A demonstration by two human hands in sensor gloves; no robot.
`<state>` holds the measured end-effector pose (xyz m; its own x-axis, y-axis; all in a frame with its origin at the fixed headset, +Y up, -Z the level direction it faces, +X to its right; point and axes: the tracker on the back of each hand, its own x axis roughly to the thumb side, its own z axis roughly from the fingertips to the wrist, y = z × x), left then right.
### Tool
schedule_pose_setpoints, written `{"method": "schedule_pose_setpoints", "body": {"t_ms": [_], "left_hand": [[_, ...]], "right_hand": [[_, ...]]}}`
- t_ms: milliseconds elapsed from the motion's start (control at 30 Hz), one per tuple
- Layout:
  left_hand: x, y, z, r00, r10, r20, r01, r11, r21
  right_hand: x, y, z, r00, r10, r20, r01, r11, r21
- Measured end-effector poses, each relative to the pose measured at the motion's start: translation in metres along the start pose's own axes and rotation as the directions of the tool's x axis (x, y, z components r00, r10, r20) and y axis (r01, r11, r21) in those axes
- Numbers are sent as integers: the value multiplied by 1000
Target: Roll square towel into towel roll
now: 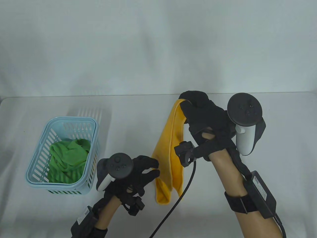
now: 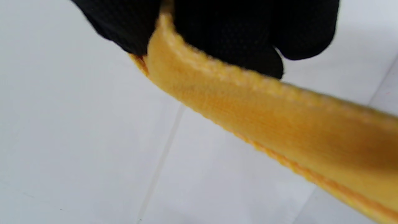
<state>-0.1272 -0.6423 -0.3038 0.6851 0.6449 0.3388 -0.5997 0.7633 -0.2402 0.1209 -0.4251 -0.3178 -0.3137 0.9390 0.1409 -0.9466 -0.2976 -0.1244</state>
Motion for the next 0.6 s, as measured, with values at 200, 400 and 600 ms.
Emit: {"method": "schedule_pose_setpoints", "body": {"t_ms": [200, 400, 600], "left_hand": [[10, -36, -3, 989, -145, -9, 144, 987, -67], [15, -48, -2, 976, -207, -63, 203, 977, -66], [7, -51, -5, 976, -207, -62, 197, 971, -138]], "right_hand": [[2, 4, 3, 1000, 2, 23, -2, 1000, -3], [0, 6, 4, 1000, -8, 26, 7, 1000, 11], [-2, -5, 1, 1000, -4, 18, 5, 1000, -19]]}}
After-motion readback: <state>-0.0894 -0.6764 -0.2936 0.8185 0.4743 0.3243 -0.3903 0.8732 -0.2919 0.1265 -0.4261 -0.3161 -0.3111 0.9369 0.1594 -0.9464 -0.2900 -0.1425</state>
